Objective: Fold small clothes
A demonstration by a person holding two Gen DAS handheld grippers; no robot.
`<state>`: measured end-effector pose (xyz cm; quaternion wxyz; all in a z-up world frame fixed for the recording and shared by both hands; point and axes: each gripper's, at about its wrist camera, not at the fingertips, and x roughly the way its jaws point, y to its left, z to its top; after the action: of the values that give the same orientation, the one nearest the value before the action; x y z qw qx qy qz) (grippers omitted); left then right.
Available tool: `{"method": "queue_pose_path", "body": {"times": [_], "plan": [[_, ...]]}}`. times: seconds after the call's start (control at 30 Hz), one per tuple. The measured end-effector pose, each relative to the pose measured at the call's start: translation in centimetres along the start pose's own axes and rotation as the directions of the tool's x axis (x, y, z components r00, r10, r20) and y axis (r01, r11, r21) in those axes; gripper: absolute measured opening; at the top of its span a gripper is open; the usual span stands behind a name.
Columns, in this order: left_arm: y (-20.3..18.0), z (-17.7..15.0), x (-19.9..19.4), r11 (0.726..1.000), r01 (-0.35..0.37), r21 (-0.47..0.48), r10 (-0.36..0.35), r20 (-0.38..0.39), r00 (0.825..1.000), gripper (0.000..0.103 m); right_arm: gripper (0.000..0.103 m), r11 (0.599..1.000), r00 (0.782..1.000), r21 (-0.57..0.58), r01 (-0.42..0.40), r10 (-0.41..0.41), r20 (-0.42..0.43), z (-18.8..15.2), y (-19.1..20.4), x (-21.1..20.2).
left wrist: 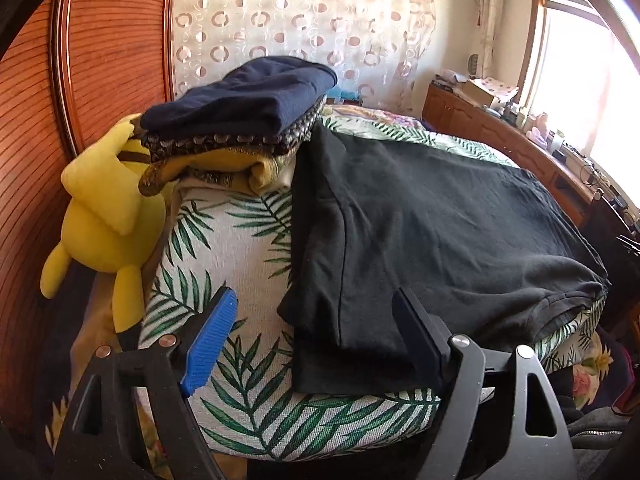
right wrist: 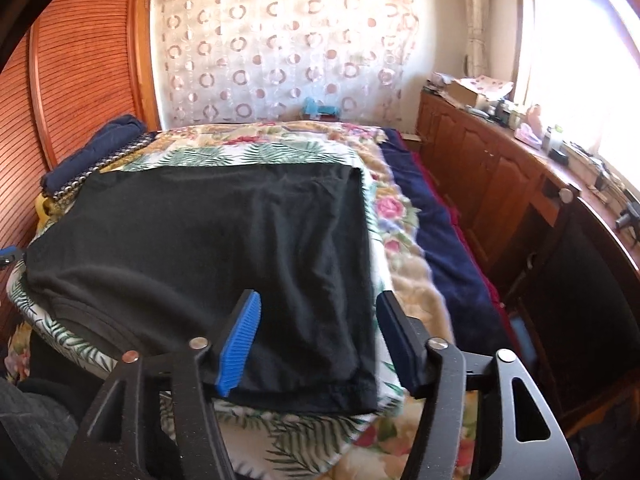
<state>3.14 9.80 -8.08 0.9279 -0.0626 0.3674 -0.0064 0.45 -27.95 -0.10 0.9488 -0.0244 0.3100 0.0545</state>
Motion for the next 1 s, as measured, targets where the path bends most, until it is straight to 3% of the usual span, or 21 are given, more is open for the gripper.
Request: {"method": "queue_pose_path", "body": {"times": [0.5,0.7,0.97,1.0], "plan": [[0.1,-0.9,1.0,1.000,-0.017,-0.005,0.017,-0.035,0.999,0.081,0.067,0.979,0.985,-0.119,-0.164,0.156,-0.074,1.6,8.4,10.2],[0.5,-1.2,1.2,1.000,-0.020,-0.013,0.020,-0.040,0.999,0.081,0.067,0.978,0.985,-0.142,-0.151,0.137,-0.108,1.5,10.2,13.0],[1.3,-1.5,1.3,0.998,0.020,-0.063,-0.022,-0.023,1.000,0.080,0.078,0.987,0.990,-0.102,-0.124,0.115,-0.087,1.3,9.7,13.4],[1.4,-1.5,1.4,0.997,0.026,-0.070,-0.028,-0.023,0.999,0.075,0.079,0.988,0.990,-0.097,-0.119,0.110,-0.089,1.3,9.7,13.5]]}}
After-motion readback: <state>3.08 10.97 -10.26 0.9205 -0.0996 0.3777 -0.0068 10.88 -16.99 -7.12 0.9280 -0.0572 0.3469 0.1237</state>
